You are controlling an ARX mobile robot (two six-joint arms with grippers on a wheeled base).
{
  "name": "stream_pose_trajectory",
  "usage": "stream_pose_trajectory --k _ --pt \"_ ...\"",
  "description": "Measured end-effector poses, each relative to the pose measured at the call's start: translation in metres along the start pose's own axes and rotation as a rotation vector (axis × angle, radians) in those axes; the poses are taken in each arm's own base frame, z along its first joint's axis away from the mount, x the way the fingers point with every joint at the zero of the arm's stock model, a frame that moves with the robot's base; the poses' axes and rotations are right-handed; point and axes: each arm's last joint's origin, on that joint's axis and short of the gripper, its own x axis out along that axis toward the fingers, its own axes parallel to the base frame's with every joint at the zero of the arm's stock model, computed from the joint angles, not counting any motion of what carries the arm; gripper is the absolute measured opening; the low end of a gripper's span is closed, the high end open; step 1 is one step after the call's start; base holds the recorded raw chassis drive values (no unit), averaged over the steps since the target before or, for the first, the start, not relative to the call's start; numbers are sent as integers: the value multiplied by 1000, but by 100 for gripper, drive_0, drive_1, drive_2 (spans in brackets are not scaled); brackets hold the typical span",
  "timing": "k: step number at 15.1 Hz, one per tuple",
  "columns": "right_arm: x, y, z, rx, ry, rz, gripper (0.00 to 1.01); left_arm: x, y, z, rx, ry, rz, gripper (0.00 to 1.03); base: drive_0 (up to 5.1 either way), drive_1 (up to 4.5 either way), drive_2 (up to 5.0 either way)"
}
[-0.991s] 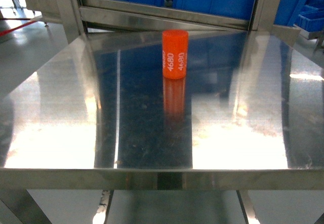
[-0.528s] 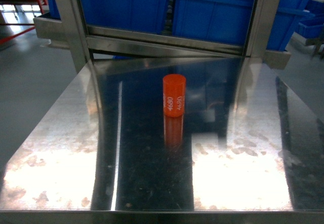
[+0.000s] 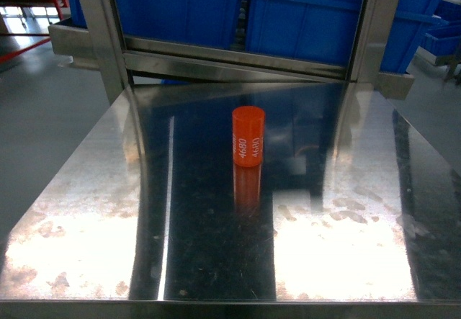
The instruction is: Pick capacitor and pack into box
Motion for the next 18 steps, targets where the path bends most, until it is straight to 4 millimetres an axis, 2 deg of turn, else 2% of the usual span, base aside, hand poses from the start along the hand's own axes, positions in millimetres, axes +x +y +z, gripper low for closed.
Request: stream_pose_trajectory --k 8,9,10,11,12,13,14,16,17,18 --pt "0 0 0 0 0 0 98 0 0 -1 -3 35 10 98 0 0 0" --pt "0 0 0 0 0 -1 98 7 -4 -2 -20 129 50 98 0 0 0" --pt "0 0 0 0 -1 0 98 22 -11 2 -32 138 6 98 0 0 0" --pt "0 0 0 0 0 0 98 43 -15 8 -60 114 -26 98 0 0 0" --pt "0 0 0 0 0 0 98 75 -19 22 -92 65 -29 98 0 0 0" --pt "0 0 0 0 0 0 98 121 -35 36 -113 4 -79 98 0 0 0" --pt "0 0 0 0 0 0 98 165 -59 35 -114 3 -137 98 0 0 0" --pt "0 0 0 0 0 0 98 232 -97 5 -85 130 -188 98 0 0 0" --pt "0 0 0 0 0 0 98 259 -116 -9 -75 171 -214 98 0 0 0" --pt "0 0 0 0 0 0 98 277 -131 -13 -72 179 -237 98 0 0 0"
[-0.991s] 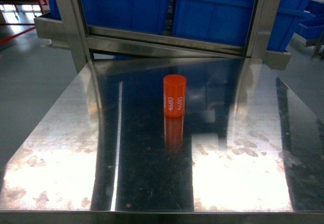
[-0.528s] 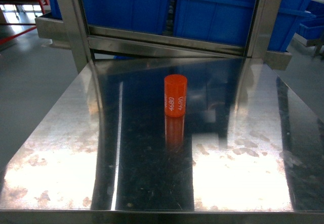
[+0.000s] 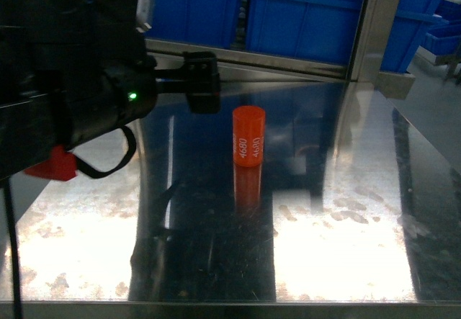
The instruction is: Pick capacitor and pack into box
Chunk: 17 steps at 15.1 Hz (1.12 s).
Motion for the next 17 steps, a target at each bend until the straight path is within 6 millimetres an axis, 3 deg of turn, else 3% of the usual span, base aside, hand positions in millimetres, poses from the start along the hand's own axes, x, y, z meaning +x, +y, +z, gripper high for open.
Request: stream_pose_trajectory --k 3,6,9,14,17 --pt "0 0 0 0 0 0 98 32 -28 11 4 -31 -69 98 0 0 0" --pt "0 0 0 0 0 0 98 49 -45 -6 11 41 -128 98 0 0 0" --pt "0 0 0 0 0 0 98 62 -52 -16 6 75 -135 98 0 0 0" --pt "0 0 0 0 0 0 98 73 -57 -66 25 189 -132 98 0 0 0" --pt "0 0 0 0 0 0 98 79 -59 -70 30 199 -122 97 0 0 0"
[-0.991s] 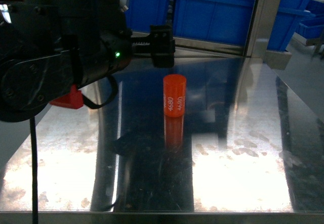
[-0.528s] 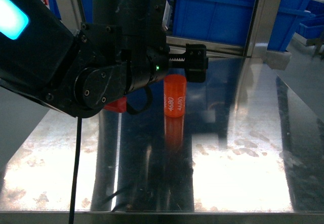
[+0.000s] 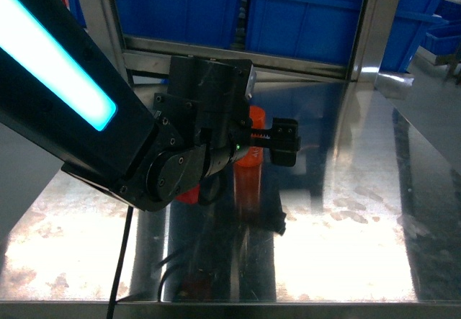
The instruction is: Pick capacitor and pack into box
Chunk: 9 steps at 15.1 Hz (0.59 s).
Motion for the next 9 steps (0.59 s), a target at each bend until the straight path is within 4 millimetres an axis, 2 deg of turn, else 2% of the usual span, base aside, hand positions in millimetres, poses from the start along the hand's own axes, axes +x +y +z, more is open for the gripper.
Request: stream_pose_trajectory --k 3,6,8,9 --pt "0 0 0 0 0 0 98 1 0 -1 0 0 10 85 0 0 0" --pt "0 0 0 0 0 0 98 1 2 -1 -20 -26 21 48 0 0 0" --pt "0 0 0 0 0 0 98 -15 12 -2 -81 -30 47 46 0 0 0" --pt "0 0 0 0 0 0 98 -35 20 3 -102 -55 67 46 0 0 0"
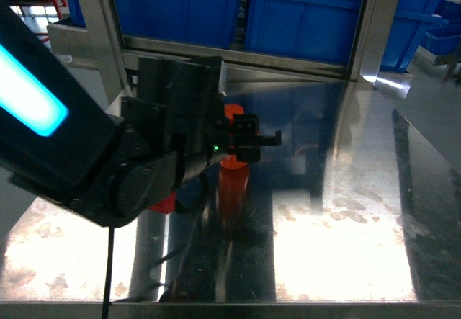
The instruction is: Pick capacitor and pack into box
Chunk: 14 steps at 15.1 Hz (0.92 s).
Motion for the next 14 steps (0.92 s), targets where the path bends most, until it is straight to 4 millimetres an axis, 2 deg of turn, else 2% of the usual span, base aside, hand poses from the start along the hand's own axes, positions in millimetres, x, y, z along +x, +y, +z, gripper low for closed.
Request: stream_pose_trajectory --k 1,2,3,4,7,10,11,12,13,14 --pt "0 0 0 0 0 0 98 -21 9 16 -13 -49 28 45 0 0 0" --pt "0 0 0 0 0 0 98 -51 20 42 -30 -131 62 45 0 0 0" --pt "0 0 0 0 0 0 98 -86 30 68 -43 -227 102 45 0 0 0" --pt "0 0 0 0 0 0 98 -121 39 83 -51 -287 139 45 0 0 0" --pt "0 0 0 0 0 0 98 -204 45 81 -10 -319 180 45 0 0 0" --pt "0 0 0 0 0 0 98 -282 33 105 -31 -474 130 45 0 0 0" --pt "0 0 0 0 0 0 98 -297 31 112 -40 -543 111 45 0 0 0" --pt "0 0 0 0 0 0 98 -300 31 114 -42 -561 107 45 0 0 0" --pt "0 0 0 0 0 0 98 -296 31 111 -34 -518 125 45 0 0 0" --pt "0 0 0 0 -1 0 98 -293 37 100 27 -376 225 45 0 0 0"
